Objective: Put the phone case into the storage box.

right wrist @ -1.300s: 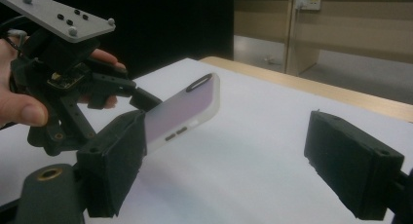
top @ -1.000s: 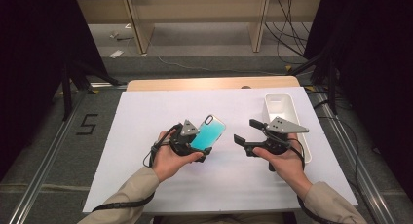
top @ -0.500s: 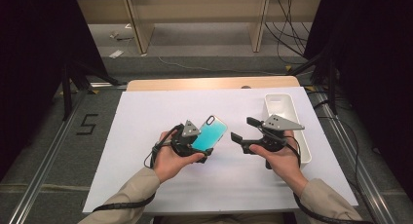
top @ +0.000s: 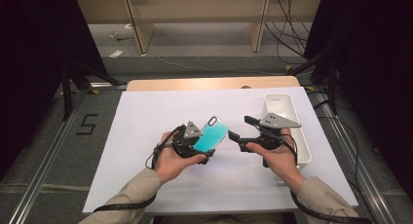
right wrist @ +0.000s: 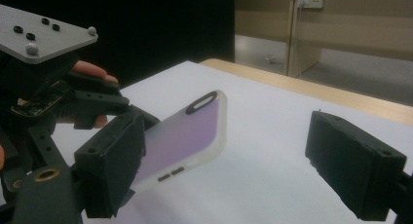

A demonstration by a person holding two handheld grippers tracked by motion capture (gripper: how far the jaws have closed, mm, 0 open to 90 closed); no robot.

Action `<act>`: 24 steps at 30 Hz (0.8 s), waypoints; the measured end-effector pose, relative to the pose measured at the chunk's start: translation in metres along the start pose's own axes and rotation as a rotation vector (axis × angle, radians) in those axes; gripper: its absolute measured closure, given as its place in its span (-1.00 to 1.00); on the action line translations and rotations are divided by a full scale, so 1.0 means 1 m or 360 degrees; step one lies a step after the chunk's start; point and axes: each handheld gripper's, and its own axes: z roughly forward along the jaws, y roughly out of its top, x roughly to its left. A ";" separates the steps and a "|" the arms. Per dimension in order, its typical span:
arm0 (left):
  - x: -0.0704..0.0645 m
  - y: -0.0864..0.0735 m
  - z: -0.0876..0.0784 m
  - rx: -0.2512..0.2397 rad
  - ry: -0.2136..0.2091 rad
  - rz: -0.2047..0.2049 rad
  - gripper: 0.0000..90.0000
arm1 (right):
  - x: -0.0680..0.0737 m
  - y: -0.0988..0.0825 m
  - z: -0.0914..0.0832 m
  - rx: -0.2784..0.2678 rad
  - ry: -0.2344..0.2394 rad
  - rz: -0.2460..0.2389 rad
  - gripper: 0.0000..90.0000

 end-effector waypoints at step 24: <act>-0.010 0.002 0.002 -0.0007 -0.0020 0.0040 -0.62 | 0.000 0.003 0.018 0.0018 -0.0002 0.0023 -0.65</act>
